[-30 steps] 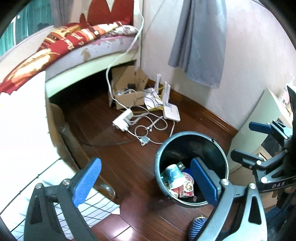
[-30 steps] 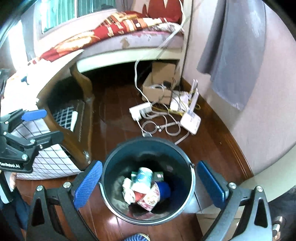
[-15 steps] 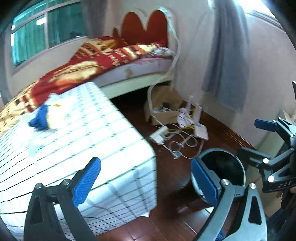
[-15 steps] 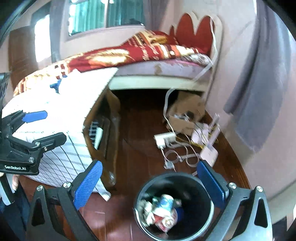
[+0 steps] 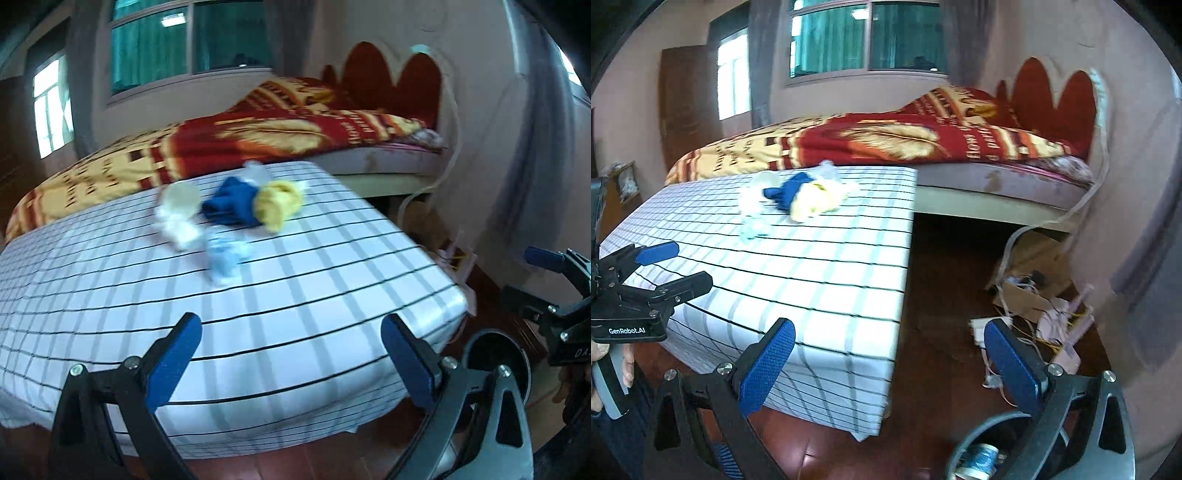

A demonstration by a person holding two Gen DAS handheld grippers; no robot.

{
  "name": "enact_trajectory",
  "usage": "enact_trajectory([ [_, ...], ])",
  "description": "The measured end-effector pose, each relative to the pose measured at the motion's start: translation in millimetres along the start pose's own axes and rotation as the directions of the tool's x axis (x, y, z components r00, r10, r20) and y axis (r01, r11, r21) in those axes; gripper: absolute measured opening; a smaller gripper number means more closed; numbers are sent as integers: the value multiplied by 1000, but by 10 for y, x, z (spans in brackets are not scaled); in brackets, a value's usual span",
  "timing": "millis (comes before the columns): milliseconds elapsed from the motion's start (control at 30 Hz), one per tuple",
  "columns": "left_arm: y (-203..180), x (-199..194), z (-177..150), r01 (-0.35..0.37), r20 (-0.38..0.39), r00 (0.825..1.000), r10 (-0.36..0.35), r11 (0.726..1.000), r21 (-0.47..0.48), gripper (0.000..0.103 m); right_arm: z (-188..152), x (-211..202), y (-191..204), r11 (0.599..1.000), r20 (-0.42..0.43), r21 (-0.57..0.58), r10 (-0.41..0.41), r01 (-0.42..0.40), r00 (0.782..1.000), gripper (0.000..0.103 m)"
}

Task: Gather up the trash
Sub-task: 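Move both tools back toward the cloths on the table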

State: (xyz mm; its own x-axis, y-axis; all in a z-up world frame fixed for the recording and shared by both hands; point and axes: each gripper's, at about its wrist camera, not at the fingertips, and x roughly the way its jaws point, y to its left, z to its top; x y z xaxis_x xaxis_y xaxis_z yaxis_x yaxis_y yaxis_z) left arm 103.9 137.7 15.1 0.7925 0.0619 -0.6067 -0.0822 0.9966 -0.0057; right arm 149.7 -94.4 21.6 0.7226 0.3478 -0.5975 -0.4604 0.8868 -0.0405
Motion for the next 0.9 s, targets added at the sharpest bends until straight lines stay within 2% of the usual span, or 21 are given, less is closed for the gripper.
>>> enact_trajectory([
  [233,513,-60,-35,-76,3,997,77,995,-59,98,234,257,488,996,-4,-69,60,-61,998,103],
  [467,823,-30,-81,-96,-12,995,96,990,-101,97,409,405,808,991,22,-116,63,-60,998,103],
  [667,954,143,-12,-66,-32,998,63,991,-116,82,591,509,794,993,48,-85,81,-77,996,103],
  [900,870,432,209,-20,-38,999,15,993,-115,82,800,722,672,996,33,-43,83,-81,996,103],
])
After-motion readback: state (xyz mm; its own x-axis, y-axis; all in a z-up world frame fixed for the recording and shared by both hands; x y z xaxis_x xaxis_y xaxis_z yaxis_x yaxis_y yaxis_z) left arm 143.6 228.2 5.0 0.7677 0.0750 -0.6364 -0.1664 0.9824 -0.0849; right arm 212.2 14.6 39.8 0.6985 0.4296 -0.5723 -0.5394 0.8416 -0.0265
